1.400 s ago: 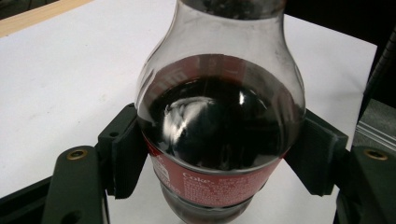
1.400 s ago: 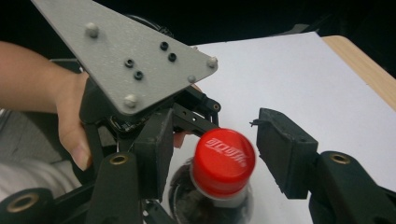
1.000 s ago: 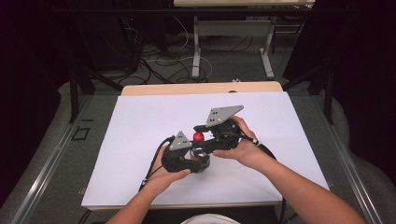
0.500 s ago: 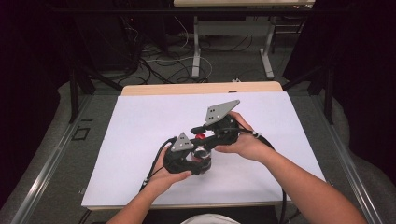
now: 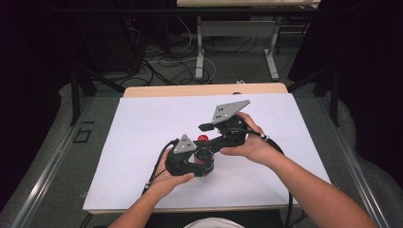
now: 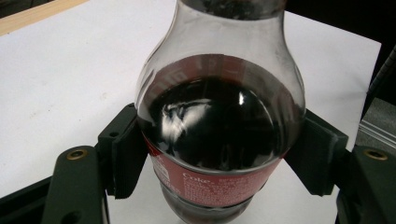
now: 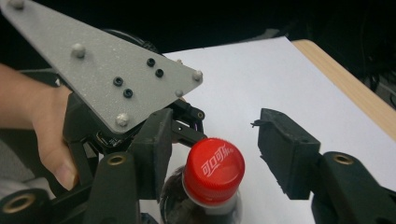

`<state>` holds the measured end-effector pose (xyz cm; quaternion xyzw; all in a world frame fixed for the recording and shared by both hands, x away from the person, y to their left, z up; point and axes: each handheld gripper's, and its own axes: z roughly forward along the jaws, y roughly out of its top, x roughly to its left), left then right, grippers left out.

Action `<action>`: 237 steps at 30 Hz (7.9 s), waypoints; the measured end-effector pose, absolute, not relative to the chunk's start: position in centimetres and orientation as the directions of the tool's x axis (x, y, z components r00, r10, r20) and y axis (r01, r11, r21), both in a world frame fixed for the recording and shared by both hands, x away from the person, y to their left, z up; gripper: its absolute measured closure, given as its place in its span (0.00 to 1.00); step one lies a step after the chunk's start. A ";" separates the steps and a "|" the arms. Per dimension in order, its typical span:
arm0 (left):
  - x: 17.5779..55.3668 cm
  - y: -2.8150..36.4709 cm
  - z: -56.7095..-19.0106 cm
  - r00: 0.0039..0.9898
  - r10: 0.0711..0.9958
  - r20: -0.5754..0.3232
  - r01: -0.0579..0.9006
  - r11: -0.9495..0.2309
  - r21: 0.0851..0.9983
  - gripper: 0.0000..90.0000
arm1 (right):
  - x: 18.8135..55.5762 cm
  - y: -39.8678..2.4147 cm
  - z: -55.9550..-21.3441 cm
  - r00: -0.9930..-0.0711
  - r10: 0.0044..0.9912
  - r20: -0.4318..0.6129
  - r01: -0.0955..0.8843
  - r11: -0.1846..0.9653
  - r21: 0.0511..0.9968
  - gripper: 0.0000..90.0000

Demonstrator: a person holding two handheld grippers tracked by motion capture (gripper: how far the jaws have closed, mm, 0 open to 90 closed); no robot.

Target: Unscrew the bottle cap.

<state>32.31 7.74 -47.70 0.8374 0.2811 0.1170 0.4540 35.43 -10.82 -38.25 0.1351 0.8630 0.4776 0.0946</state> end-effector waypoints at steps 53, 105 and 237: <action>31.9 7.0 -48.0 0.847 0.529 -0.049 0.338 -0.464 0.819 0.33 | 38.7 -10.4 -38.4 -0.996 -0.085 0.014 -0.048 0.686 0.726 0.68; 32.1 7.3 -47.9 0.811 0.582 -0.057 0.371 -0.437 0.819 0.33 | 37.8 -10.0 -37.1 -0.996 0.092 -0.005 0.068 0.766 0.639 0.65; 32.5 7.6 -48.1 0.808 0.586 -0.058 0.377 -0.439 0.815 0.33 | 38.4 -11.5 -36.5 -0.990 0.137 0.030 0.119 0.705 0.699 0.68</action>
